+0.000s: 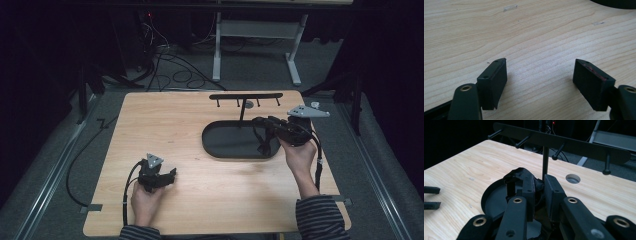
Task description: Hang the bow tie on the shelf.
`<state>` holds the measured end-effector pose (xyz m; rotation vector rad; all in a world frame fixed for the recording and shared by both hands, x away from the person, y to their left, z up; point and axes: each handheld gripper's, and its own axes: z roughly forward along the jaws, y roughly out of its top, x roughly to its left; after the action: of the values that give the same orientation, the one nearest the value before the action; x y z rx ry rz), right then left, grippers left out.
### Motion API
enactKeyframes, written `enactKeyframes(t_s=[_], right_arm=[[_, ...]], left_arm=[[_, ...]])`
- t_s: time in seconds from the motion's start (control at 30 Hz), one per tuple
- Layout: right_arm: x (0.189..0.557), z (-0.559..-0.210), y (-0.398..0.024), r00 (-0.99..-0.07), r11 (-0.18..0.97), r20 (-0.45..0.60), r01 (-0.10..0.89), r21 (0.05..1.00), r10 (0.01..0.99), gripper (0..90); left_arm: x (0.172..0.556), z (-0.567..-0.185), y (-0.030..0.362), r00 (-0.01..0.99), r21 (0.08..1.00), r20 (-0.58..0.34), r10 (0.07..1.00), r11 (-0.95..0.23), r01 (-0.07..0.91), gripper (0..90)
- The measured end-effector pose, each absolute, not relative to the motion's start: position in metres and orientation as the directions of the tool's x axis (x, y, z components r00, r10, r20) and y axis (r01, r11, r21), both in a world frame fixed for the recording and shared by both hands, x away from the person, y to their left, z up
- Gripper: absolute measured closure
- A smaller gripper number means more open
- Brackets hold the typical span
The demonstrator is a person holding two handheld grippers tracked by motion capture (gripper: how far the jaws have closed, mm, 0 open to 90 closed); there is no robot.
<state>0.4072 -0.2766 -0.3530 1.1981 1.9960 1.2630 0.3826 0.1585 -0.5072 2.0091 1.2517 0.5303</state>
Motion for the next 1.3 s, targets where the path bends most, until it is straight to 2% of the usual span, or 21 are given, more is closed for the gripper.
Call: enactKeyframes(t_s=[0.4, 0.7, 1.2, 1.3], right_arm=[[0.431, -0.347, -0.277, -0.471, 0.171, 0.053, 0.421, 0.891, 0.881, 81.0], [0.451, -0.345, -0.271, -0.444, 0.194, 0.016, 0.424, 0.885, 0.896, 81.0], [0.475, -0.348, -0.277, -0.390, 0.138, 0.060, 0.458, 0.878, 0.919, 80.0], [0.479, -0.351, -0.277, -0.377, 0.135, 0.059, 0.467, 0.874, 0.924, 76.6]], left_arm=[[0.383, -0.507, 0.159, 0.450, 0.742, -0.027, 0.893, -0.284, 0.608, 27.9], [0.383, -0.507, 0.159, 0.449, 0.743, -0.029, 0.893, -0.282, 0.608, 28.1], [0.383, -0.507, 0.159, 0.448, 0.744, -0.031, 0.893, -0.279, 0.608, 28.0], [0.383, -0.507, 0.159, 0.448, 0.744, -0.032, 0.893, -0.279, 0.608, 28.0]])
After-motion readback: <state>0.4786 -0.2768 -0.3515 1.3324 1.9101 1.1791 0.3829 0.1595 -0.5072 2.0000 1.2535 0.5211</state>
